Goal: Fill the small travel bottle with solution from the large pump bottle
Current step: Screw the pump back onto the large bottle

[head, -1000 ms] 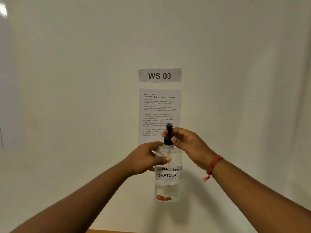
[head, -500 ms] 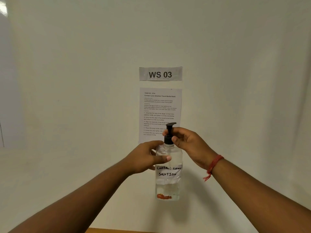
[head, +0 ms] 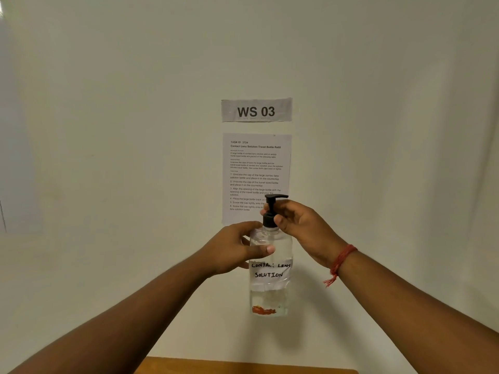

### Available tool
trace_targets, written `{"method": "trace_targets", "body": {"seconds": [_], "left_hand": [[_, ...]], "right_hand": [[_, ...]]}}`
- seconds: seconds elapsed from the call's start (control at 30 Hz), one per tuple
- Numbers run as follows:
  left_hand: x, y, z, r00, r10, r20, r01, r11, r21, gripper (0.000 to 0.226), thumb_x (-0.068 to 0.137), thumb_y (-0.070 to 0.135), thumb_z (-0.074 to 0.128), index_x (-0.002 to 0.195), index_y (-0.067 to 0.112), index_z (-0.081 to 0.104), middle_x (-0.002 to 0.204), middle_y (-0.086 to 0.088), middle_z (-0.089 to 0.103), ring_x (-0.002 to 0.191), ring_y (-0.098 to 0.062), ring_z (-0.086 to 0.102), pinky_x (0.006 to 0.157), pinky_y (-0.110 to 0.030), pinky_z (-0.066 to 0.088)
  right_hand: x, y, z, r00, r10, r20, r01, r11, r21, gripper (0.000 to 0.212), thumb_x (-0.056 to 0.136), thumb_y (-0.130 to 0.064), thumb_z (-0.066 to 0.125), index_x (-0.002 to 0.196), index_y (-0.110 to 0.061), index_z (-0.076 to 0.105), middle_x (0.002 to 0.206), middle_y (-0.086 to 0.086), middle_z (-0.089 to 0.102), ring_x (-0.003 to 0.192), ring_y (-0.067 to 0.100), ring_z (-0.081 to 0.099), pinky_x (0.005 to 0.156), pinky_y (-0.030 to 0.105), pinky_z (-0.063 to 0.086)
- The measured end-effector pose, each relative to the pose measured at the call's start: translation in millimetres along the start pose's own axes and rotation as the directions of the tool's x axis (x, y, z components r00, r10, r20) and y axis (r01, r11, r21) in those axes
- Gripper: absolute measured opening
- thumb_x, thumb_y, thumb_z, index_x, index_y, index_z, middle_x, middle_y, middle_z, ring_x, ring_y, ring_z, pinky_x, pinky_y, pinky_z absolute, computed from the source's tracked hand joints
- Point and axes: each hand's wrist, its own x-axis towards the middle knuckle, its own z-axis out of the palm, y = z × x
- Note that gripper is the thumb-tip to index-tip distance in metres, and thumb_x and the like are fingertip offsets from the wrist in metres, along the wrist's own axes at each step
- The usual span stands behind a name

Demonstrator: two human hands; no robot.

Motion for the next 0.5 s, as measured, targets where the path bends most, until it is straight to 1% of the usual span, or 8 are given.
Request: {"method": "trace_targets", "body": {"seconds": [0.1,0.2,0.27,0.33,0.43,0.5], "left_hand": [[0.2,-1.5,0.3,1.000,0.005,0.004,-0.005,1.000,0.000,0.053,0.082,0.040,0.081,0.131,0.029,0.063,0.117,0.007,0.072,0.102,-0.017,0.072,0.080,-0.047,0.064],[0.0,-1.8,1.0,1.000,-0.003,0.005,0.003,1.000,0.005,0.062,0.079,0.046,0.082,0.134,0.027,0.061,0.119,0.007,0.071,0.103,-0.018,0.072,0.080,-0.047,0.065],[0.0,-1.6,2.5,1.000,-0.007,0.008,0.007,1.000,0.004,0.069,0.074,0.053,0.081,0.135,0.028,0.060,0.120,0.007,0.071,0.104,-0.018,0.072,0.080,-0.047,0.064],[-0.1,-1.6,3.6,1.000,-0.004,0.011,0.004,1.000,0.007,0.069,0.073,0.054,0.081,0.134,0.030,0.061,0.120,0.007,0.071,0.104,-0.017,0.072,0.080,-0.047,0.064],[-0.1,-2.4,3.9,1.000,-0.003,0.011,0.003,1.000,0.009,0.063,0.077,0.049,0.081,0.134,0.029,0.061,0.119,0.008,0.071,0.103,-0.016,0.072,0.080,-0.047,0.065],[0.0,-2.7,4.0,1.000,0.001,0.015,-0.001,1.000,0.015,0.063,0.077,0.048,0.080,0.133,0.028,0.061,0.118,0.007,0.072,0.102,-0.017,0.072,0.080,-0.046,0.065]], "right_hand": [[-1.0,1.1,-0.8,1.000,0.015,0.010,-0.015,1.000,-0.001,0.031,0.097,-0.007,0.055,0.127,-0.008,0.059,0.120,0.005,0.070,0.116,0.014,0.064,0.105,0.038,0.047],[0.1,3.4,-0.2,0.999,0.008,-0.031,-0.010,0.999,-0.051,0.031,0.094,-0.012,0.062,0.124,-0.015,0.062,0.117,0.002,0.071,0.115,0.017,0.064,0.105,0.046,0.046],[0.4,5.2,0.9,0.998,0.002,-0.057,-0.007,0.996,-0.087,0.033,0.092,-0.015,0.066,0.123,-0.024,0.062,0.116,-0.003,0.070,0.115,0.015,0.063,0.105,0.048,0.047],[0.2,6.3,1.7,0.998,0.004,-0.064,-0.009,0.996,-0.086,0.036,0.091,-0.017,0.067,0.124,-0.028,0.060,0.117,-0.005,0.070,0.116,0.013,0.062,0.105,0.048,0.047],[-1.9,6.2,0.0,1.000,0.008,-0.029,-0.008,1.000,-0.030,0.038,0.094,-0.015,0.061,0.132,-0.019,0.057,0.123,-0.002,0.068,0.120,0.014,0.060,0.108,0.045,0.044],[-3.8,5.4,-1.6,1.000,0.010,0.002,-0.010,1.000,-0.006,0.035,0.097,-0.012,0.056,0.131,-0.013,0.057,0.123,0.000,0.068,0.120,0.012,0.060,0.108,0.041,0.044]]}}
